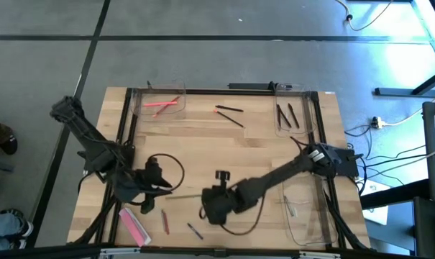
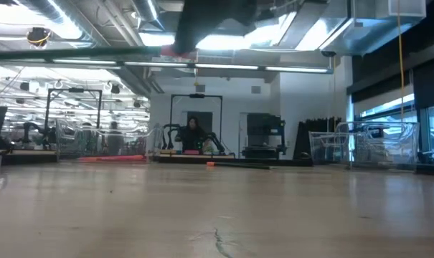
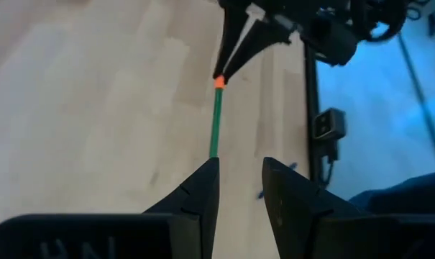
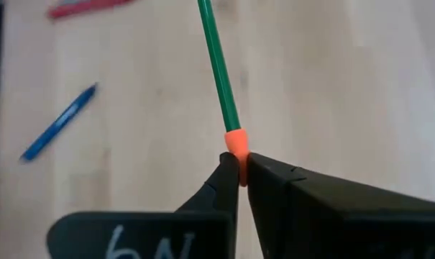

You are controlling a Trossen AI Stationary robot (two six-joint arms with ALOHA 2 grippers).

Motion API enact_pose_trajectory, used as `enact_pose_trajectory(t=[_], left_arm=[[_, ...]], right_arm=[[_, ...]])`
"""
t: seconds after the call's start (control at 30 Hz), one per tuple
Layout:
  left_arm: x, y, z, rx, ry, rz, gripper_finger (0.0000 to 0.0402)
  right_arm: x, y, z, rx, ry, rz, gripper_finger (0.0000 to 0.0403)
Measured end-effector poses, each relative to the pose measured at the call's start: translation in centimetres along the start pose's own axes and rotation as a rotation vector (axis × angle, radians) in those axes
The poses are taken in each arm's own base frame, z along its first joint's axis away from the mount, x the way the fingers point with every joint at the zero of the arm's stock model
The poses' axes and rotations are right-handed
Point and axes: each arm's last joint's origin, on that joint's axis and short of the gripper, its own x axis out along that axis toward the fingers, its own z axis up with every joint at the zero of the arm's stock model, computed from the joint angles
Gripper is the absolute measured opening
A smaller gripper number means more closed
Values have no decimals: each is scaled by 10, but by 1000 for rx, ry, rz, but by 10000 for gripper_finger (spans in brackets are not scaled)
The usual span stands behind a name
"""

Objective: Sort crayons/erasers/pens/pencils in bins
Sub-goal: Put the green pencil into the top left transparent bin

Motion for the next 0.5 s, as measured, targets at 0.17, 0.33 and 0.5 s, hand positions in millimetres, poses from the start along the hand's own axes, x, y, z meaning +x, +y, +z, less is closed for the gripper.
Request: enact_pose_trajectory(t=[0.17,0.33,0.5], left_arm=[[-16,12,0,27,-44,62,98],[-25,22,2,48,-100,133,98],[-31,30,5,58,-235,261,98]], right_arm=[[5,-38,24,-2,-17,-37,22],[7,-86,50,-14,-47,-84,22],[4,-143,74,-59,-88,-137,22]])
